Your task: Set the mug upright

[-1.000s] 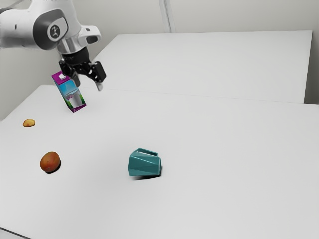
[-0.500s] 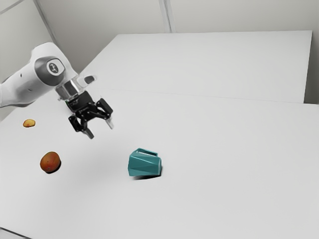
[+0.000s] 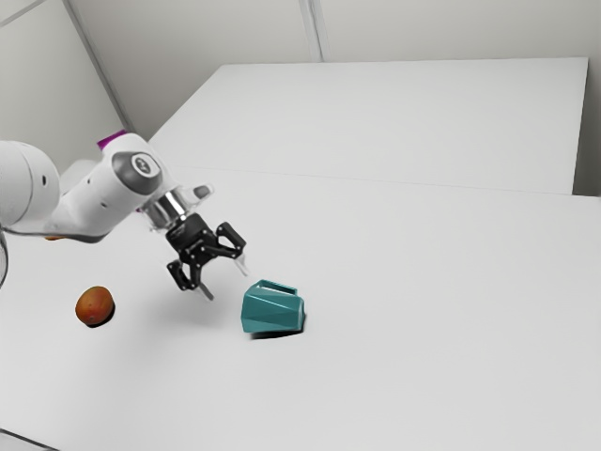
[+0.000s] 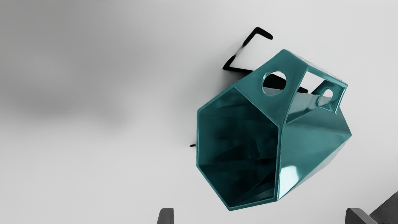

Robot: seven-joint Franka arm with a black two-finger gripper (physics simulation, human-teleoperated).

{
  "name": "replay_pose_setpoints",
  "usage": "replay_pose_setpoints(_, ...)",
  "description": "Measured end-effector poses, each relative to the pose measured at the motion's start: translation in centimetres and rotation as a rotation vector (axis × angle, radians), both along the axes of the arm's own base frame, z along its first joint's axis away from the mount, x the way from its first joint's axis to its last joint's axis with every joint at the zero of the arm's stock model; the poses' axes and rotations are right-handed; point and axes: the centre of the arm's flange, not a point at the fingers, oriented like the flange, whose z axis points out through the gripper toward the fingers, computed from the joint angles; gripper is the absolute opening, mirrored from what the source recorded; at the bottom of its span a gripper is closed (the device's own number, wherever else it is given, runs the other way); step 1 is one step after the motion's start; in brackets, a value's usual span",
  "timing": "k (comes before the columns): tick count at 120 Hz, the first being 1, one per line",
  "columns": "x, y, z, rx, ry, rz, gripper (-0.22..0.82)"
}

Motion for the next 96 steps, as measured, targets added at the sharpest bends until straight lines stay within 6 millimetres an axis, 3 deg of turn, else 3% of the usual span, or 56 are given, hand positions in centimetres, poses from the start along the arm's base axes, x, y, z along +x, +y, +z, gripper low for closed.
replay_pose_setpoints(55,1.0,-2.0,-4.4,-0.164,0.058,0.146,0.6)
replay_pose_setpoints(96,1.4,-4.1,-5.9,-0.206,0.077,0.162,0.6)
